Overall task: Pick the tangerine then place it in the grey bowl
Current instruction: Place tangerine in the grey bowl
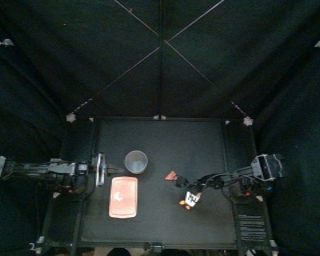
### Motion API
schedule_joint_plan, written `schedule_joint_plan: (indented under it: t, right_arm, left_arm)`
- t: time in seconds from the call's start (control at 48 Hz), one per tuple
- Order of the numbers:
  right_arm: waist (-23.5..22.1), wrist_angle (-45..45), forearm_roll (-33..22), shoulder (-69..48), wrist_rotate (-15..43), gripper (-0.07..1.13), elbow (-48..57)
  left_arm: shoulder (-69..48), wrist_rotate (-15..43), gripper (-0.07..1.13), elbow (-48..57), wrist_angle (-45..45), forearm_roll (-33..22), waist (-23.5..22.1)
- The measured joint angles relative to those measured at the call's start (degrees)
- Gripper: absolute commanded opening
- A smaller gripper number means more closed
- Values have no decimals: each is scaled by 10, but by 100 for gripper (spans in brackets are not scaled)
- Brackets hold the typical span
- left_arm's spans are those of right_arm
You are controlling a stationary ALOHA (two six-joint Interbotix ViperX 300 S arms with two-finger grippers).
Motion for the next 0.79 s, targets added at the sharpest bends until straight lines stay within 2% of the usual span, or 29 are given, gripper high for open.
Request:
schedule_joint_plan:
  t: [0.167, 0.396, 0.604, 0.792]
  right_arm:
    - [-27, -8, -69, -9, -4, 41, -84]
    - [-105, -32, -143, 23, -5, 41, -173]
    - [-157, -63, -174, 105, -7, 42, -269]
    - [-168, -60, -196, 182, -7, 49, -378]
  left_arm:
    - [0, 0, 4, 0, -11, 0, 0]
    - [-1, 2, 4, 1, -14, 0, 2]
    - [-1, 2, 4, 4, -14, 1, 3]
    - [-1, 2, 4, 9, -14, 1, 5]
